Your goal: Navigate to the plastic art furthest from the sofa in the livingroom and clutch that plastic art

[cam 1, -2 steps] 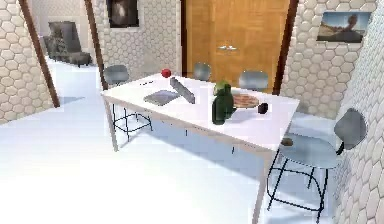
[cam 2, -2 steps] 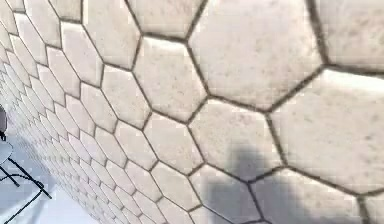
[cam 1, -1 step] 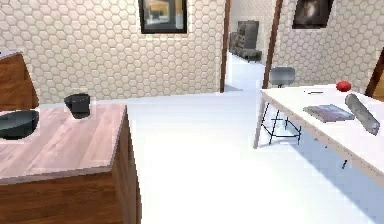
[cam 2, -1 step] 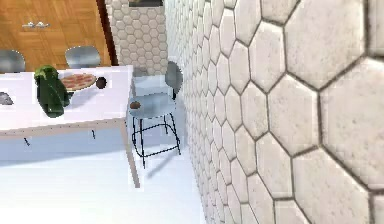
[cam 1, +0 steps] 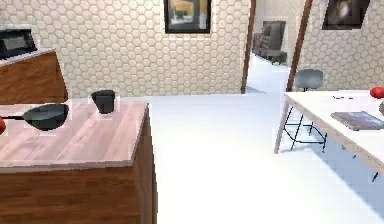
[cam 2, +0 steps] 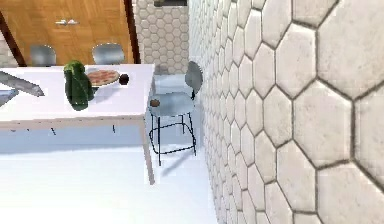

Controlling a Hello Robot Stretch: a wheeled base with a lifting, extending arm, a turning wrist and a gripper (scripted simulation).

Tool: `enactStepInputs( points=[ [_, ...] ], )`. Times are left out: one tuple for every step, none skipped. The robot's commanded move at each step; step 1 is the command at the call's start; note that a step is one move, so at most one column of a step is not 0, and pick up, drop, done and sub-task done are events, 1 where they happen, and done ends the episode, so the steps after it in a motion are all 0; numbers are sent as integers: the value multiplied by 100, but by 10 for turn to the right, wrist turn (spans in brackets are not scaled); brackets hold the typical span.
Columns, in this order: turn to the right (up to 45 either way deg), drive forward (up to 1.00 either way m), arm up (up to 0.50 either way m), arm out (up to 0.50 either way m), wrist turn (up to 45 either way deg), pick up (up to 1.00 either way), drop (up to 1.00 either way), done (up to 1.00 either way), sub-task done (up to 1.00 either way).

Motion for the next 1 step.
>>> enactStepInputs(
  points=[
    [0, 15, 0, 0, 0, 0, 0, 0, 0]
  ],
)
